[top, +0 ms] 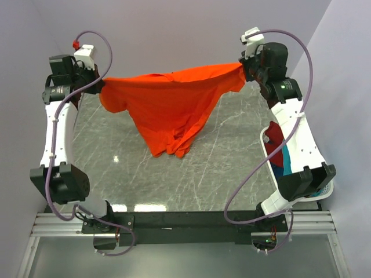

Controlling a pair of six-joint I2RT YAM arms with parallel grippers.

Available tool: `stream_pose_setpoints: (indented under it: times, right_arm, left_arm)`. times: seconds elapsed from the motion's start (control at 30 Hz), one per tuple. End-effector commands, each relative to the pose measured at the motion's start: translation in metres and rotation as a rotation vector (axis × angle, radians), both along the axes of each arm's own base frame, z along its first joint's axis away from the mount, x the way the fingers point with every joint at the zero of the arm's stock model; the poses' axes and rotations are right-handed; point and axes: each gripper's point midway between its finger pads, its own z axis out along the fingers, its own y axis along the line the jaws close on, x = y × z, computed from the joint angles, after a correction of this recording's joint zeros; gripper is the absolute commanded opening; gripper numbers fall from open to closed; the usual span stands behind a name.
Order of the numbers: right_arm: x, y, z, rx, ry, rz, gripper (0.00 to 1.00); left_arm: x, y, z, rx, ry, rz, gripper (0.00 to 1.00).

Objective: Fold and stack the t-shirts
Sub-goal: Flatten the tshirt out

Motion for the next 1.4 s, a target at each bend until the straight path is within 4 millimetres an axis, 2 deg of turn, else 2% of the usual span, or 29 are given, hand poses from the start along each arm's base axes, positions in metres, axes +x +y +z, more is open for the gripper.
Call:
stream_pose_setpoints:
  times: [0.0, 0.1, 0.17, 0.2, 0.23, 0.27, 0.3, 0.33, 0.37, 0.4, 0.43, 0.53, 0.57, 0.63, 0.67, 0.77, 0.8, 0.9, 0.93, 1.0, 1.03, 1.1, 1.13, 1.17, 1.2, 1.23, 1.3, 1.33, 1.37]
  right_arm:
    - [-0.036, -0.029, 0.106, 0.018, -0.274, -0.069, 0.00]
    - [-0.056, -0.045, 0.140, 0.038, -0.373, -0.115, 0.00]
    - [-0.073, -0.056, 0.159, 0.047, -0.433, -0.150, 0.00]
    - [-0.079, -0.064, 0.170, 0.057, -0.476, -0.180, 0.00]
    - [-0.086, -0.068, 0.176, 0.063, -0.497, -0.191, 0.00]
    - [-0.096, -0.075, 0.182, 0.075, -0.521, -0.208, 0.00]
    - [-0.102, -0.079, 0.187, 0.082, -0.545, -0.219, 0.00]
    - [-0.107, -0.081, 0.187, 0.085, -0.552, -0.222, 0.00]
    - [-0.116, -0.084, 0.188, 0.081, -0.566, -0.229, 0.00]
    - [-0.121, -0.088, 0.191, 0.078, -0.587, -0.240, 0.00]
    - [-0.126, -0.092, 0.194, 0.078, -0.600, -0.257, 0.00]
    - [-0.149, -0.106, 0.215, 0.080, -0.664, -0.301, 0.00]
    - [-0.162, -0.110, 0.228, 0.079, -0.702, -0.316, 0.00]
    - [-0.174, -0.117, 0.244, 0.066, -0.755, -0.342, 0.00]
    - [-0.181, -0.119, 0.257, 0.065, -0.789, -0.351, 0.00]
    - [-0.175, -0.119, 0.272, 0.040, -0.817, -0.352, 0.00]
    - [-0.170, -0.118, 0.273, 0.033, -0.815, -0.346, 0.00]
    - [-0.138, -0.108, 0.270, 0.023, -0.774, -0.302, 0.00]
    - [-0.116, -0.102, 0.263, 0.025, -0.745, -0.280, 0.00]
    - [-0.088, -0.089, 0.248, 0.015, -0.699, -0.240, 0.00]
    - [-0.059, -0.080, 0.227, -0.014, -0.646, -0.220, 0.00]
    - [-0.031, -0.048, 0.204, -0.032, -0.603, -0.160, 0.00]
    - [-0.002, -0.033, 0.171, -0.085, -0.537, -0.135, 0.00]
    - [0.009, -0.003, 0.158, -0.095, -0.523, -0.079, 0.00]
    - [0.020, 0.011, 0.142, -0.112, -0.497, -0.062, 0.00]
    - [0.045, 0.032, 0.108, -0.149, -0.442, -0.028, 0.00]
    - [0.066, 0.074, 0.077, -0.166, -0.408, 0.031, 0.00]
    - [0.092, 0.094, 0.034, -0.202, -0.344, 0.049, 0.00]
    - [0.103, 0.106, 0.033, -0.200, -0.364, 0.048, 0.00]
  left_arm:
    - [-0.016, -0.002, 0.084, 0.058, -0.240, -0.026, 0.00]
    - [-0.041, -0.017, 0.110, 0.069, -0.321, -0.091, 0.00]
    - [-0.052, -0.024, 0.109, 0.098, -0.357, -0.125, 0.00]
    - [-0.070, -0.030, 0.125, 0.121, -0.418, -0.145, 0.00]
    - [-0.078, -0.033, 0.128, 0.156, -0.454, -0.161, 0.00]
    - [-0.082, -0.036, 0.109, 0.168, -0.441, -0.179, 0.00]
    - [-0.105, -0.044, 0.135, 0.215, -0.569, -0.200, 0.00]
    - [-0.115, -0.046, 0.136, 0.274, -0.619, -0.215, 0.00]
    - [-0.118, -0.048, 0.116, 0.293, -0.620, -0.228, 0.01]
    - [-0.139, -0.052, 0.139, 0.341, -0.741, -0.217, 0.01]
    - [-0.145, -0.054, 0.139, 0.348, -0.765, -0.217, 0.01]
    - [-0.164, -0.069, 0.138, 0.310, -0.733, -0.289, 0.01]
    - [-0.172, -0.073, 0.154, 0.298, -0.752, -0.302, 0.01]
    - [-0.183, -0.083, 0.157, 0.227, -0.720, -0.337, 0.01]
    - [-0.191, -0.086, 0.167, 0.207, -0.727, -0.350, 0.01]
    - [-0.208, -0.101, 0.164, 0.107, -0.655, -0.418, 0.01]
    - [-0.210, -0.103, 0.161, 0.076, -0.626, -0.417, 0.01]
    - [-0.207, -0.097, 0.130, 0.035, -0.498, -0.370, 0.01]
    - [-0.205, -0.095, 0.117, 0.030, -0.454, -0.359, 0.01]
    - [-0.199, -0.087, 0.091, -0.005, -0.337, -0.292, 0.01]
    - [-0.194, -0.084, 0.077, -0.019, -0.283, -0.268, 0.01]
    - [-0.183, -0.076, 0.045, -0.051, -0.143, -0.200, 0.00]
    - [-0.178, -0.074, 0.028, -0.062, -0.084, -0.179, 0.00]
    - [-0.170, -0.071, 0.011, -0.070, -0.022, -0.155, 0.00]
    - [-0.167, -0.066, -0.003, -0.082, 0.031, -0.114, 0.00]
    - [-0.164, -0.064, -0.022, -0.092, 0.091, -0.096, 0.00]
    - [-0.155, -0.061, -0.048, -0.132, 0.184, -0.038, 0.00]
    - [-0.152, -0.058, -0.063, -0.141, 0.225, -0.011, 0.00]
    - [-0.145, -0.052, -0.077, -0.147, 0.273, 0.026, 0.00]
